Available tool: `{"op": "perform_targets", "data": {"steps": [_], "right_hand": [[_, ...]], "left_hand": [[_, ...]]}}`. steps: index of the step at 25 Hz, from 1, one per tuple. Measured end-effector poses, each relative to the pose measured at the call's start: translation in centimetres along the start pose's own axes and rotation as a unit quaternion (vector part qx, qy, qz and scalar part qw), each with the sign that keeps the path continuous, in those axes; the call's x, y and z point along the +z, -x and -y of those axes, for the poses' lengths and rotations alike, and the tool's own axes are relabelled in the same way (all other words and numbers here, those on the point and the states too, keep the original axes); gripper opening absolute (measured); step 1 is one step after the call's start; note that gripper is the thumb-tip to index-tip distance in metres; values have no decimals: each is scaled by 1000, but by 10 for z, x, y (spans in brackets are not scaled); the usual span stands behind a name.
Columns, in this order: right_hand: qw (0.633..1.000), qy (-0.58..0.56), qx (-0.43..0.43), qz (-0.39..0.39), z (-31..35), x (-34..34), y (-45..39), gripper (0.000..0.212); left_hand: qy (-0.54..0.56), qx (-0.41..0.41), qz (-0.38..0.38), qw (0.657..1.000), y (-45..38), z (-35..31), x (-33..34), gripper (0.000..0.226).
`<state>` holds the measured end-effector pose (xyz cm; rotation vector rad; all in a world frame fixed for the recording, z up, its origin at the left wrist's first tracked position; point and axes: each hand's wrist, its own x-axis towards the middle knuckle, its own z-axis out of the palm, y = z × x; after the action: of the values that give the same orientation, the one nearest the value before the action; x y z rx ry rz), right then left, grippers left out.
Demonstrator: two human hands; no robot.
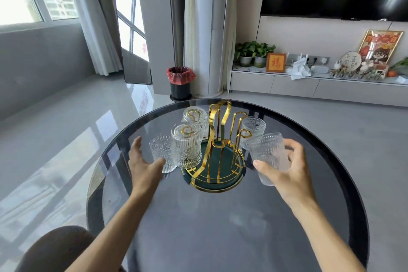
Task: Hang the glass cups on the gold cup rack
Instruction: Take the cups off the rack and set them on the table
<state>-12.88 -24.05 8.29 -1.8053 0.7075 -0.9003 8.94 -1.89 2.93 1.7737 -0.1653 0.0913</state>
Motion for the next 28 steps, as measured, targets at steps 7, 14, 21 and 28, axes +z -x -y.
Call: {"op": "perform_targets", "data": {"steps": [7,14,21,28], "right_hand": [[993,82,-64,47,56,-27,-19,66],[981,165,-105,7,72,-13,-47,65],[931,303,-201,25,70,19,-58,68],[919,305,-217,123,42,31,-45,46]], "left_hand": [[-106,-48,104,988,-18,15,18,92],[50,-29,33,998,-16,18,-11,69],[130,-29,3,991,-7,-2,-34,48],[134,68,16,989,18,-36,-40,73]]}}
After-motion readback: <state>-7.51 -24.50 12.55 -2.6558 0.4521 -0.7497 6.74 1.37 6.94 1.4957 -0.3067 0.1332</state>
